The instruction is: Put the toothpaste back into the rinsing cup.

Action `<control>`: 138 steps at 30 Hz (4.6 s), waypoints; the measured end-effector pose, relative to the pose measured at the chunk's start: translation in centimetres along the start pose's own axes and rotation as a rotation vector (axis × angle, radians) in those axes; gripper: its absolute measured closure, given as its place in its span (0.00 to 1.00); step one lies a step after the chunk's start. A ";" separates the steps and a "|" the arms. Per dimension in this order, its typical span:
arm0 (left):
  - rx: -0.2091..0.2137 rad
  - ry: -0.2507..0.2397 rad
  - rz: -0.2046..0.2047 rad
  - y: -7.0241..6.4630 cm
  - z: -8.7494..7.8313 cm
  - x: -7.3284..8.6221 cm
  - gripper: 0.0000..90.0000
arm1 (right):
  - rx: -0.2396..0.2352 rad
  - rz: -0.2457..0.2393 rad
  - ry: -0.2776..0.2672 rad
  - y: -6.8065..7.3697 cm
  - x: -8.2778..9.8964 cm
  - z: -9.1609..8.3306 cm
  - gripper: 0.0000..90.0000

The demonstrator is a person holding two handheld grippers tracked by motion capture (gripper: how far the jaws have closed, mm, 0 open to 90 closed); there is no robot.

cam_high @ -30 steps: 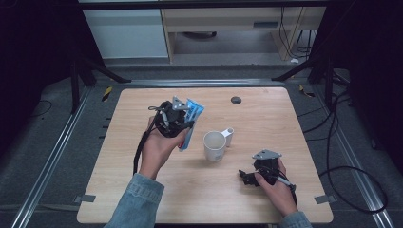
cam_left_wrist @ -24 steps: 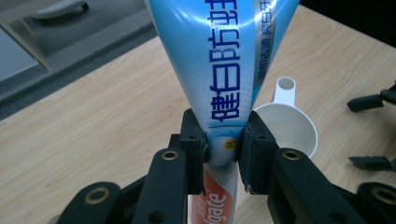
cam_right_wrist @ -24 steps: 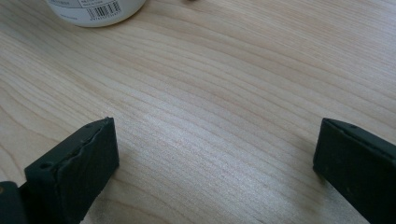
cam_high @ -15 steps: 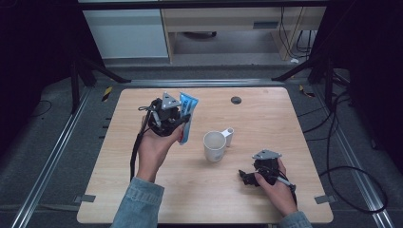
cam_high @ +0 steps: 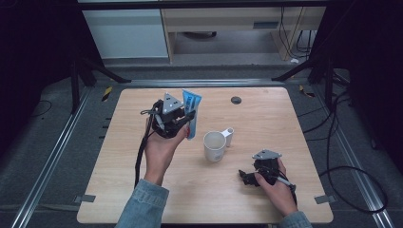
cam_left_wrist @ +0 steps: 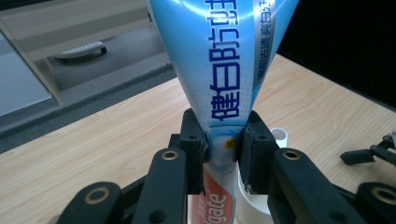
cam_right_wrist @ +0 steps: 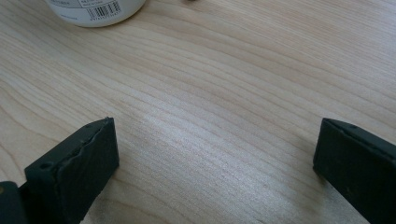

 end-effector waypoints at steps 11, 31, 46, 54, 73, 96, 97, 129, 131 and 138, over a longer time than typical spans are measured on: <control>-0.007 -0.024 0.012 -0.5 0.5 -0.4 0.81 | -0.001 0.002 0.000 0.0 0.0 0.0 0.00; -0.007 -0.095 0.048 -3.6 0.4 -2.0 0.81 | -0.010 0.015 0.005 0.1 0.0 -0.1 0.00; -0.025 -0.140 0.034 -5.4 1.3 -2.2 0.81 | -0.011 0.017 0.006 0.1 0.0 -0.1 0.00; -0.029 -0.174 0.006 -5.8 1.5 -2.0 0.81 | -0.010 0.013 0.006 0.1 0.0 -0.1 0.00; -0.042 -0.226 -0.036 -6.4 2.8 0.0 0.82 | -0.010 0.017 0.005 0.1 0.0 -0.1 0.00; -0.025 -0.230 -0.048 -6.6 4.0 1.4 0.82 | -0.010 0.017 0.005 0.1 0.0 -0.1 0.00; -0.025 -0.230 -0.048 -6.6 4.0 1.4 0.82 | -0.010 0.017 0.005 0.1 0.0 -0.1 0.00; -0.022 -0.132 -0.067 -6.4 7.3 5.5 0.82 | -0.009 0.012 0.005 0.1 0.0 -0.1 0.00; -0.022 -0.123 -0.060 -6.5 7.5 5.6 0.82 | -0.010 0.014 0.005 0.1 0.0 -0.1 0.00; -0.023 -0.101 -0.052 -6.5 7.8 5.7 0.82 | -0.010 0.014 0.006 0.1 0.0 -0.1 0.00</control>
Point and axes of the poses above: each handheld gripper's, and its own axes: z roughly forward along the jaws, x roughly out of its underside, y roughly to its left, the point moved 2 cm from there along z, roughly forward along the jaws, and after that the axes turned 6 degrees about y, right-handed, at the moved point
